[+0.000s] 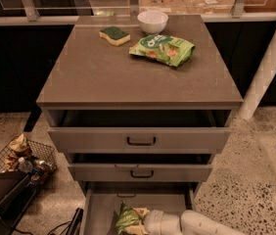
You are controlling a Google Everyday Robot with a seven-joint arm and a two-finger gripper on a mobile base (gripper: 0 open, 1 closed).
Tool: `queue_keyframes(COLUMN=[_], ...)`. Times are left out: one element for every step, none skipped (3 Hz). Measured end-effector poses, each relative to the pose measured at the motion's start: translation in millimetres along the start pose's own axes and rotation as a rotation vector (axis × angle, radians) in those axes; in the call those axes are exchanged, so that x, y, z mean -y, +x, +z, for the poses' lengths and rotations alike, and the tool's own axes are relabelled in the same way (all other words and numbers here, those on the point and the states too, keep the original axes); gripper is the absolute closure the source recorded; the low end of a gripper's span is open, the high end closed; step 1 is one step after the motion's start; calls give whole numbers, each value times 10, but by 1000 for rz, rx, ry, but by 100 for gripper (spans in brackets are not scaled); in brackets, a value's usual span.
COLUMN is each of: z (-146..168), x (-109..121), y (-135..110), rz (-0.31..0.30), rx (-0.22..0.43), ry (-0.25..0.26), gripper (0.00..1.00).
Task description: Place green jalapeno chip bag into bottom drawer
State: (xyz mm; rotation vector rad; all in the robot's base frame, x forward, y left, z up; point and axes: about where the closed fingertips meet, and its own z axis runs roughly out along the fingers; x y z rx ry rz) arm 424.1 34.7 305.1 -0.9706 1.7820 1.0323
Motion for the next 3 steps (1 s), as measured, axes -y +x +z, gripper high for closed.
queue_keyframes(z=[12, 21, 21], x=[-11, -19, -19], y=[-3, -4, -5], rz=[0, 1, 1], rx=[1, 1, 1], ry=[-3, -5, -5], gripper=[7, 0, 0])
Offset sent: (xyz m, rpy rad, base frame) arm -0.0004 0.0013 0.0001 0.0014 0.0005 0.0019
